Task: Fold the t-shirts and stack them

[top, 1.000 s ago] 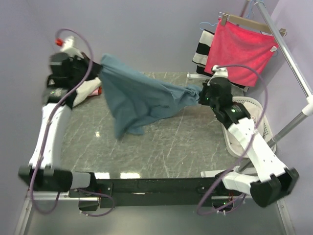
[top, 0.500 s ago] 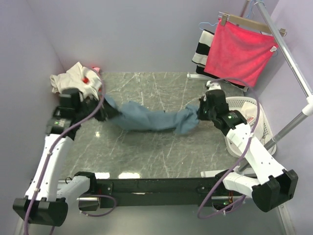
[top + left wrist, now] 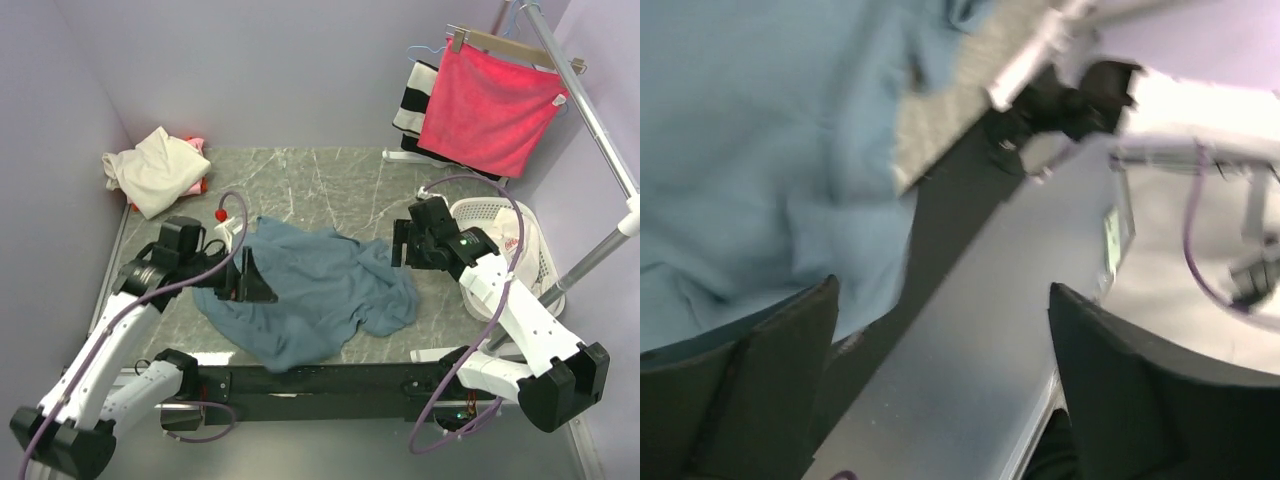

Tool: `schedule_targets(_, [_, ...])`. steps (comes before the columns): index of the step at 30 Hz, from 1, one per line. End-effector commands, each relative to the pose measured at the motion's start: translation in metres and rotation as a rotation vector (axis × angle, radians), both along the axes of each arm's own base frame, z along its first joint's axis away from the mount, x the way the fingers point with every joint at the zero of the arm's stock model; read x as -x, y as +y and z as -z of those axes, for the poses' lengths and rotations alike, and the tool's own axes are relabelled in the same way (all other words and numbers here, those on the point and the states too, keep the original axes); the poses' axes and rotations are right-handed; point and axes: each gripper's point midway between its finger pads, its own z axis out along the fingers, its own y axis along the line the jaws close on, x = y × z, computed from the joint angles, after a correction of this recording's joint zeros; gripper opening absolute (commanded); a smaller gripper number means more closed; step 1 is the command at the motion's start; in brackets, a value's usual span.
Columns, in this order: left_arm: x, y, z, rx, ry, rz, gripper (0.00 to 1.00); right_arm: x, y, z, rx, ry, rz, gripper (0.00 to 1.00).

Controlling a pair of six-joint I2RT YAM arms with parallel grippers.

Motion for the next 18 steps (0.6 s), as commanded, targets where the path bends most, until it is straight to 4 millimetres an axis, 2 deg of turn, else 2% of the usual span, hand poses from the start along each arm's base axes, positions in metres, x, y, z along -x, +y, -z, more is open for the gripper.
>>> schedule_targets(1, [-0.047, 0.000, 0.004, -0.072, -0.054, -0.122, 0.98, -0.029, -0.008, -0.031, 0.016, -0.154, 0.100, 0.85])
schedule_targets(2, [-0.056, 0.000, 0.006, -0.086, -0.047, -0.146, 1.00, -0.040, -0.005, -0.036, 0.002, -0.194, 0.103, 0.86])
schedule_targets(3, [-0.066, 0.000, 0.002, -0.094, -0.072, -0.174, 0.99, -0.045, -0.002, -0.032, 0.009, -0.189, 0.093, 0.87])
schedule_targets(5, [-0.102, 0.010, 0.004, -0.161, -0.142, -0.302, 0.99, -0.056, 0.000, -0.029, 0.022, -0.198, 0.095, 0.88])
schedule_targets(6, [-0.116, 0.015, 0.007, -0.195, -0.167, -0.355, 0.99, -0.062, 0.003, -0.018, 0.048, -0.177, 0.068, 0.88])
schedule_targets(7, [-0.143, 0.028, 0.017, -0.271, -0.200, -0.464, 0.99, -0.066, 0.006, -0.011, 0.053, -0.160, 0.048, 0.88])
schedule_targets(9, [-0.169, 0.039, 0.022, -0.330, -0.215, -0.550, 0.99, -0.078, 0.011, 0.006, 0.092, -0.108, 0.031, 0.89])
schedule_targets(10, [-0.185, 0.046, 0.038, -0.389, -0.198, -0.587, 0.99, -0.082, 0.011, 0.012, 0.109, -0.088, 0.026, 0.89])
schedule_targets(11, [-0.199, 0.049, 0.037, -0.397, -0.214, -0.612, 0.99, -0.085, 0.014, 0.018, 0.116, -0.070, 0.012, 0.89])
schedule_targets(12, [-0.207, 0.052, 0.041, -0.407, -0.203, -0.633, 0.99, -0.092, 0.018, 0.028, 0.135, -0.040, -0.007, 0.89])
schedule_targets(13, [-0.216, 0.053, 0.056, -0.430, -0.168, -0.643, 0.99, -0.094, 0.021, 0.034, 0.137, -0.024, -0.025, 0.90])
schedule_targets(14, [-0.225, 0.058, 0.059, -0.441, -0.166, -0.671, 0.99, -0.096, 0.027, 0.038, 0.120, -0.009, -0.049, 0.89])
schedule_targets(18, [-0.238, 0.064, 0.086, -0.483, -0.124, -0.677, 0.99, -0.106, 0.042, 0.053, 0.103, 0.040, -0.094, 0.90])
